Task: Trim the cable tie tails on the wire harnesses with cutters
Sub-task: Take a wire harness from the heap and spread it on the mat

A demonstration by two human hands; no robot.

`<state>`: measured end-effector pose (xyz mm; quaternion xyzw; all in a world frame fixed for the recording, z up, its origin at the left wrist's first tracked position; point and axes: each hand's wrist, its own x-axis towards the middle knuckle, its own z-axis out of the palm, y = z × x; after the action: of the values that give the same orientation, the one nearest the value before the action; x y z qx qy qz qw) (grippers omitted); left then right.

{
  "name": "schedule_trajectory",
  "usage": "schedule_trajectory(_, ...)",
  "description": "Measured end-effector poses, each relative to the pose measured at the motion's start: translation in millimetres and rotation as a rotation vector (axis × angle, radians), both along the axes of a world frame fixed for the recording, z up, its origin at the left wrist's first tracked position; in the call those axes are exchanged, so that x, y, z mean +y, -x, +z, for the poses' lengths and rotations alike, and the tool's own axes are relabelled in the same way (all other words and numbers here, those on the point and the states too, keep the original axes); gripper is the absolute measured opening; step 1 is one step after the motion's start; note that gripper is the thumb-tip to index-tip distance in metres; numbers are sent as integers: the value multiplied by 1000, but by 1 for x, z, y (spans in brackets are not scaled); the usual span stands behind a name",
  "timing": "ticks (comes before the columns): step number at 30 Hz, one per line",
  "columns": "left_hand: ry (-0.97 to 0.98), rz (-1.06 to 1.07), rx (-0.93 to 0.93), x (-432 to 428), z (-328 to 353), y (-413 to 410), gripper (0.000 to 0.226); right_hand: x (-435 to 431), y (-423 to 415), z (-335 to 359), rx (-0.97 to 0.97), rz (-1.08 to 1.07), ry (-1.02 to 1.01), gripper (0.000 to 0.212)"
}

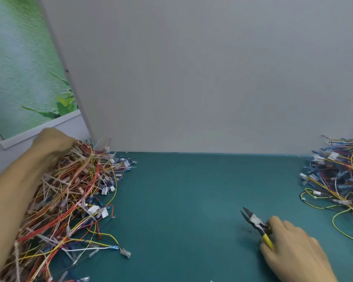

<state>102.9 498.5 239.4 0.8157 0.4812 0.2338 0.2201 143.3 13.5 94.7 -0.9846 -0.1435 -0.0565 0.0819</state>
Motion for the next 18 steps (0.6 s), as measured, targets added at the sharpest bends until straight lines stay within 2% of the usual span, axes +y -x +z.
schedule_trajectory(3, -170, 19, -103, 1, 4, 6, 16, -1, -1, 0, 13, -3, -1, 16)
schedule_trajectory(6, -73, 3, -265, 0, 2, 8, 15, 0, 0, 0, 4, 0, 5, 16)
schedule_trajectory(7, -27, -6, -254, 0, 0, 8, 13, 0, 0, 0, 3, 1, 4, 16)
schedule_trajectory(9, 22, -85, 35, 0, -8, 12, 17, -1, -1, 0, 12, -2, 3, 16)
schedule_trajectory(10, 56, -139, 135, 2, -11, 13, 18, -2, -1, 1, 19, -3, 7, 16)
schedule_trajectory(11, 80, -178, 151, 4, -10, 15, 16, -1, -1, 1, 24, -2, 11, 17)
schedule_trajectory(12, 77, -215, 73, 5, -9, 17, 15, -1, -1, 1, 26, 2, 11, 17)
schedule_trajectory(14, 47, -227, -250, 9, 0, 21, 12, 0, -1, 1, 18, 8, 4, 16)
schedule_trajectory(15, 23, -203, -349, 10, 1, 24, 14, 0, -1, 1, 13, 9, 6, 16)
schedule_trajectory(16, -39, -188, -329, 14, 0, 26, 15, 0, -1, 1, 9, 7, 10, 16)
schedule_trajectory(18, -235, -153, 115, 19, -11, 30, 19, -1, 0, 1, 7, 5, 20, 16)
